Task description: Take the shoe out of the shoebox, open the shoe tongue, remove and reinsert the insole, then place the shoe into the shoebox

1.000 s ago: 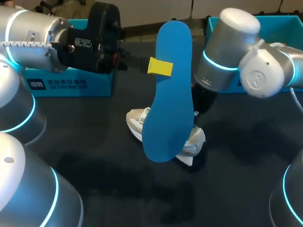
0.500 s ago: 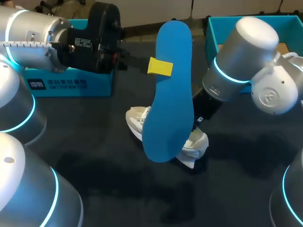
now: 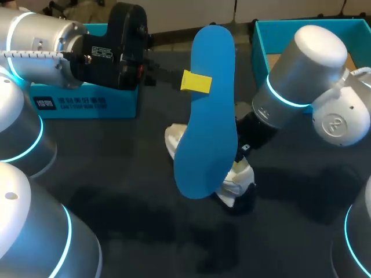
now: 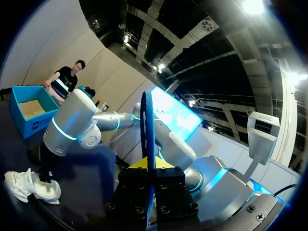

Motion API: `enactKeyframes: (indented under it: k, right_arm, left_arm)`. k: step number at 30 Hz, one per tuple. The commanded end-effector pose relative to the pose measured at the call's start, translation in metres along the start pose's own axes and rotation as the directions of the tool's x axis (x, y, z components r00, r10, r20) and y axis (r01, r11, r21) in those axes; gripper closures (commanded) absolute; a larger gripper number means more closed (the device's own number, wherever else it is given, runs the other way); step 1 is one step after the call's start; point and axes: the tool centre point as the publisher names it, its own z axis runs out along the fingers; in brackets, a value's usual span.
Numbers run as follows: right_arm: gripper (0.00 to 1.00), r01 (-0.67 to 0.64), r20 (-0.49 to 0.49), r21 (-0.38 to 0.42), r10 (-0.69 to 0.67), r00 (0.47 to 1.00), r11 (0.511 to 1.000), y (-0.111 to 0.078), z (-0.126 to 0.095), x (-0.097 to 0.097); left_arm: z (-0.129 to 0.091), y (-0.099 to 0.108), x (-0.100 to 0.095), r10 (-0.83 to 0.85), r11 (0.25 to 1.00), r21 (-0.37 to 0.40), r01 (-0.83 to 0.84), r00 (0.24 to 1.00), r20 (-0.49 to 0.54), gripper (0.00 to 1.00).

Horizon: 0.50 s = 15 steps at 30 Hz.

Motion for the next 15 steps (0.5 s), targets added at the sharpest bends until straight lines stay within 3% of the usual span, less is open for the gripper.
enactKeyframes:
  k: [1,15]
  right_arm:
    - [1.0,-0.133,0.081,-0.047,0.137,0.987,0.99,-0.002,-0.01,0.011]
    - [1.0,-0.388,0.039,-0.174,0.4,0.916,0.905,0.018,-0.004,0.027]
  left_arm:
    - [0.0,0.001,0.0,0.0,1.0,-0.001,0.0,1.0,0.001,1.0]
    - [0.0,0.001,0.0,0.0,1.0,-0.001,0.0,1.0,0.001,1.0]
